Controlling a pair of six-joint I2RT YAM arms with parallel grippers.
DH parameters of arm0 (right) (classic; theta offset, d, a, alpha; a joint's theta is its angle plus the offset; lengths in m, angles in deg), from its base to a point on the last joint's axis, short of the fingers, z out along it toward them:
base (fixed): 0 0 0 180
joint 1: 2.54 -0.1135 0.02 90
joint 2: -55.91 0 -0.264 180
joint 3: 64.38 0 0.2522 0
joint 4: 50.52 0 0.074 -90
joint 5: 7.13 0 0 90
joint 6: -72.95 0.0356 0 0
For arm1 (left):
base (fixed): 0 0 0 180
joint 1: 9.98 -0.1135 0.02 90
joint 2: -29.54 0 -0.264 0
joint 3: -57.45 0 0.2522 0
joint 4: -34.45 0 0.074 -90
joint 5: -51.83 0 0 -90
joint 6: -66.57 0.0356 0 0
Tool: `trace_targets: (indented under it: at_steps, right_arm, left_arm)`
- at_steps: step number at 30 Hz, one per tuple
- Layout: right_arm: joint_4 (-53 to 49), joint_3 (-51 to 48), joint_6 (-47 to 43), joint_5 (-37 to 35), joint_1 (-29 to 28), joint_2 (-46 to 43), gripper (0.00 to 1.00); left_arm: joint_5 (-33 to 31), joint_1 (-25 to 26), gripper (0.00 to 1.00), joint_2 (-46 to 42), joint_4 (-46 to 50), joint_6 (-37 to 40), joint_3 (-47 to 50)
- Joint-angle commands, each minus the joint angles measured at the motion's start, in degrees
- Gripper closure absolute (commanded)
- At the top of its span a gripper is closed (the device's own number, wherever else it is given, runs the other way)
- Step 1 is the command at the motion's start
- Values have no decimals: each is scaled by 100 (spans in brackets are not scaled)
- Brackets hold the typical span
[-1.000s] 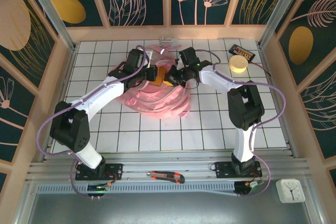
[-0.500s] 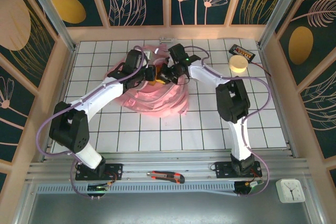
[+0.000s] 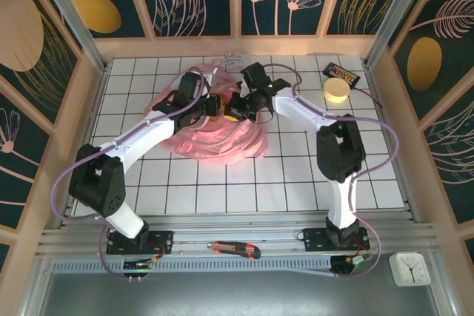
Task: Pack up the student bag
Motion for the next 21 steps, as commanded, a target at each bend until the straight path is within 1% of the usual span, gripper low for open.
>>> trace_targets:
  at_steps: [1, 4, 6, 7, 8, 10, 14, 17, 21]
  right_arm:
    - [-240, -413, -17, -424, 324, -955, 66]
    - [-613, -750, 288, -901, 775, -1376, 55]
    - [-924, -931, 549, -1304, 1065, -1452, 53]
    - [-1115, -984, 744, -1540, 1209, -1425, 49]
    - [-1253, -1018, 898, -1662, 1338, -1360, 47]
    - [-1263, -1058, 1067, -1599, 1568, -1150, 46]
    - [-1342, -580, 1141, -1319, 1802, -278, 45]
    - [-1598, 190, 1102, -1260, 1902, 631, 45]
    - [-2091, 1457, 1044, -1503, 1985, 1810, 43]
  left_arm:
    - [229, 65, 100, -264, -496, 101, 15]
    - [256, 61, 100, -244, -504, 127, 20]
    - [292, 59, 100, -226, -522, 143, 27]
    - [302, 65, 100, -222, -530, 146, 27]
    - [314, 61, 100, -218, -527, 150, 27]
    - [327, 65, 100, -224, -541, 167, 36]
    - [319, 64, 100, -274, -541, 156, 49]
    - [374, 64, 100, -305, -554, 155, 40]
    - [391, 65, 100, -357, -550, 132, 54]
